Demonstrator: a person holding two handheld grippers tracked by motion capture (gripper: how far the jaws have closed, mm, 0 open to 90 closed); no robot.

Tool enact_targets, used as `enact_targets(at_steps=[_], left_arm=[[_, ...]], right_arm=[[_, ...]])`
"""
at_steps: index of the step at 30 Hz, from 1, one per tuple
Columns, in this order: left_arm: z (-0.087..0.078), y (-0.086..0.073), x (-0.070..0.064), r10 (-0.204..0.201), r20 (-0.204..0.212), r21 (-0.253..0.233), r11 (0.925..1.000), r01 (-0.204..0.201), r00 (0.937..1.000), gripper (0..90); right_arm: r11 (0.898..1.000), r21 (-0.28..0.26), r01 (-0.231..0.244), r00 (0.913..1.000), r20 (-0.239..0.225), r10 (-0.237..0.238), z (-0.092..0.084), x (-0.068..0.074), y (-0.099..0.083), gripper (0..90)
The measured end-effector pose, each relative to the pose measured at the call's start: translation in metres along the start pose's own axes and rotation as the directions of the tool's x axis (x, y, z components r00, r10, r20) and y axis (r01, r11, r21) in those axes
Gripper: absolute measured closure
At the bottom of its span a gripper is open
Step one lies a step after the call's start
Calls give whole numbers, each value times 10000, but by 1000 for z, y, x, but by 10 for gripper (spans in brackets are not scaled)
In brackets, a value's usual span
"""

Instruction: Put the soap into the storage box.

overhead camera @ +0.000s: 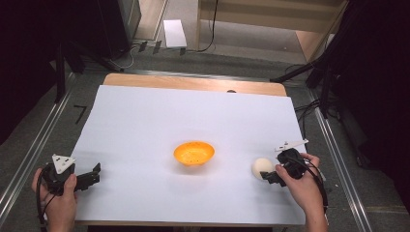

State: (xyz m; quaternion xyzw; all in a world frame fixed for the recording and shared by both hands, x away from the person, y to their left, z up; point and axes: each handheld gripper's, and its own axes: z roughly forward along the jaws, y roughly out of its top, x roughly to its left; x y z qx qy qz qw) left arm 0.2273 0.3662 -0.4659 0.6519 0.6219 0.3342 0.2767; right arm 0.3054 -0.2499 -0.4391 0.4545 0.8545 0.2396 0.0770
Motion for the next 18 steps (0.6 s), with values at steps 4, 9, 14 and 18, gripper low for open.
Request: enact_targets(at_steps=[4,9,14,18], left_arm=[[0,0,0,3,18,9,10000,-3,10000,1],[0,0,0,1,19,60,10000,-1,10000,1],[0,0,0,-2,26,60,10000,2,10000,1],[0,0,0,-1,29,62,10000,0,10000,1]], right_arm=[[10000,45,-77,9998,-177,78,3,3,1,58],[9998,127,-139,9991,-387,144,9,5,1,61],[9997,235,-57,9992,-396,66,15,7,2,72],[9998,189,-20,9995,-324,26,18,9,4,119]])
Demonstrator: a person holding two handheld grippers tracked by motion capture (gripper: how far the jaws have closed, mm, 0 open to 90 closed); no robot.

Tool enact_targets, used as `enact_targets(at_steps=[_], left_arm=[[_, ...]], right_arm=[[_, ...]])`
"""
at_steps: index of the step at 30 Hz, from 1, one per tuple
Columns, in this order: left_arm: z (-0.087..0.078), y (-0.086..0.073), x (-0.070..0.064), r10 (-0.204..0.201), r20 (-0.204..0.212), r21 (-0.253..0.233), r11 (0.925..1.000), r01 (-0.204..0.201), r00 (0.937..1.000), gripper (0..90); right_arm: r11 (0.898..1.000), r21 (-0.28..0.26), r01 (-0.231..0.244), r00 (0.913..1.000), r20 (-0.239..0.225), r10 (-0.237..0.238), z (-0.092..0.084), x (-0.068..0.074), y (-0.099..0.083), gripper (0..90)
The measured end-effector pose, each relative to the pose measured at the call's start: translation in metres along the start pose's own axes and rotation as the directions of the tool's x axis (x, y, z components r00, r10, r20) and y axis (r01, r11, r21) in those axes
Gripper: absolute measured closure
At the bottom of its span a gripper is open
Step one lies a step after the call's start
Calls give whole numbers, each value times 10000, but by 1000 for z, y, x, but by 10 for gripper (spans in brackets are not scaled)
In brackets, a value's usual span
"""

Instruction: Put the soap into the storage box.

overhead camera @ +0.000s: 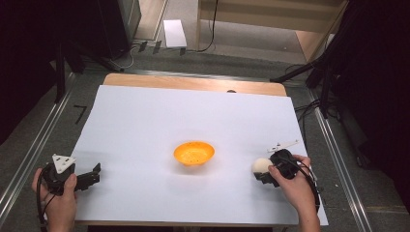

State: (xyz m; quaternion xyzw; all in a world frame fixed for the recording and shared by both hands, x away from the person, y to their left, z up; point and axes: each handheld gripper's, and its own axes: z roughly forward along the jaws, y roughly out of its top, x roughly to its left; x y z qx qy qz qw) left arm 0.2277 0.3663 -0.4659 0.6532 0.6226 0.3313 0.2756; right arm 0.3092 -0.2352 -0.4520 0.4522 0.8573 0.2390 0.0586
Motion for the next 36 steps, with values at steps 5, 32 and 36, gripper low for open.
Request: enact_targets(at_steps=[5,32,36], left_arm=[[0,0,0,1,2,4,10000,-1,10000,1],[-2,-1,1,-50,-30,-170,9998,49,10000,1],[-2,-1,0,-20,-42,-183,9998,19,10000,1]], right_arm=[[10000,58,-39,10000,24,39,3,1,1,134],[9983,140,-557,9982,225,554,5,-2,1,247],[9980,-162,-605,9980,188,608,-4,-2,0,247]])
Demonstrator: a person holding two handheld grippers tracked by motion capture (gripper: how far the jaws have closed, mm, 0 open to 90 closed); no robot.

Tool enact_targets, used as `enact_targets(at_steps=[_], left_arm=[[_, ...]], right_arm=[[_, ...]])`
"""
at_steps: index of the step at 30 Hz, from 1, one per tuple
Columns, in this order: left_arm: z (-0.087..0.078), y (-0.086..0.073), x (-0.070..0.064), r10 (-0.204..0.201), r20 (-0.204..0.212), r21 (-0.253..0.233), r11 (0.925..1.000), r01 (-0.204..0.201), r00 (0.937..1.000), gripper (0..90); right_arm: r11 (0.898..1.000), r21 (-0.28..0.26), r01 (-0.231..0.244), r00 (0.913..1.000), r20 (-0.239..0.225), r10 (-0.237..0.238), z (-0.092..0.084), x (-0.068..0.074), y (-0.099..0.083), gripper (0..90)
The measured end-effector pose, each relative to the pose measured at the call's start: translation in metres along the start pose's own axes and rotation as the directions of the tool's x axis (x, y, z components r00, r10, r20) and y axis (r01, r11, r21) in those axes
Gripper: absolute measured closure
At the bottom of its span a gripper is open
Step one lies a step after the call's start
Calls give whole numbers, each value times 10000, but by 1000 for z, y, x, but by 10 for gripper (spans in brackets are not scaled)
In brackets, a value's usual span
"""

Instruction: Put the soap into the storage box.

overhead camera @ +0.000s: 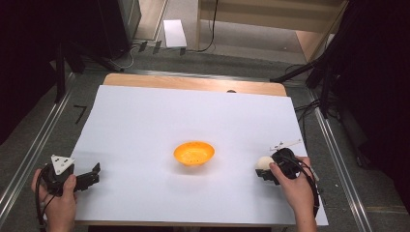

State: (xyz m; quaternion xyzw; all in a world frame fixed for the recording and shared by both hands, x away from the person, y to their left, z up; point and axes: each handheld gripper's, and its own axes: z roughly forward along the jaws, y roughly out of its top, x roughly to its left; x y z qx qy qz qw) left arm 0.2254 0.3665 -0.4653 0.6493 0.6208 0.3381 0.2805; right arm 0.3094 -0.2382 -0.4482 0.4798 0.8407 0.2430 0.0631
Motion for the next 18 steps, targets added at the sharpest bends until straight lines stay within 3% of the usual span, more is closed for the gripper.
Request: enact_targets(at_steps=[18], left_arm=[[0,0,0,-31,13,-42,10000,31,10000,1]], right_arm=[[9988,-205,445,9976,-527,-456,-10,13,23,247]])
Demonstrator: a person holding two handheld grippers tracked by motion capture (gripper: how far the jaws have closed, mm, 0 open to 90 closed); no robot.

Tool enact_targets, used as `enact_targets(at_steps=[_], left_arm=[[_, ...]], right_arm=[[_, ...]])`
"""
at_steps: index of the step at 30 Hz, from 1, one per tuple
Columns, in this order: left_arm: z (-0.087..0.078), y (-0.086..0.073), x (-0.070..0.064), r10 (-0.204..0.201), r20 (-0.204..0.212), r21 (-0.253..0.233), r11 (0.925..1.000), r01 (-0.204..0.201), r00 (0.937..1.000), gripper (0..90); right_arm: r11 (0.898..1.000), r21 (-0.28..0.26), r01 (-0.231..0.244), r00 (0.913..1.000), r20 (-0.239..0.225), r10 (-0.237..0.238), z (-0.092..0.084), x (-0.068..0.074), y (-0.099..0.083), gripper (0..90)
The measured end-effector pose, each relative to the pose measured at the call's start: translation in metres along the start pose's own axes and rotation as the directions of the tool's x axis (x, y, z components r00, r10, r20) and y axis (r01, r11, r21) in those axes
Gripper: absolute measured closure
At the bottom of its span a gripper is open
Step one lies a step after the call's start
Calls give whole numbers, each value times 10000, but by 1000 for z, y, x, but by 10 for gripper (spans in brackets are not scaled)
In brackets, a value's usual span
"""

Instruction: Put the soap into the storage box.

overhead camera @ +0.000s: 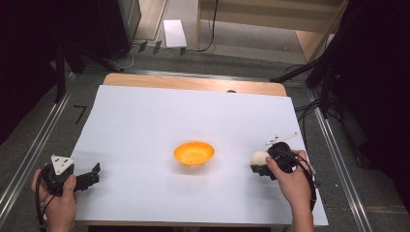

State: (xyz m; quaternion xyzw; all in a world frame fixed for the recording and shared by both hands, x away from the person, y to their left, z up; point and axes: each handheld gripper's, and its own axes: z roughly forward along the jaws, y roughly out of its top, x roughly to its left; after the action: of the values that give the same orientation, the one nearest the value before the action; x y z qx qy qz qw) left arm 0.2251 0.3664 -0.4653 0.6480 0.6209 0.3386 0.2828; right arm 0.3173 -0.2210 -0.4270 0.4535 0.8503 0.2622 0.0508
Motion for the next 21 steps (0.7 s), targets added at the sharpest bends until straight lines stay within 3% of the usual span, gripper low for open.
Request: enact_targets(at_steps=[21], left_arm=[[0,0,0,2,50,-25,10000,-2,10000,2]], right_arm=[[9992,-145,375,9983,-446,-381,2,19,29,247]])
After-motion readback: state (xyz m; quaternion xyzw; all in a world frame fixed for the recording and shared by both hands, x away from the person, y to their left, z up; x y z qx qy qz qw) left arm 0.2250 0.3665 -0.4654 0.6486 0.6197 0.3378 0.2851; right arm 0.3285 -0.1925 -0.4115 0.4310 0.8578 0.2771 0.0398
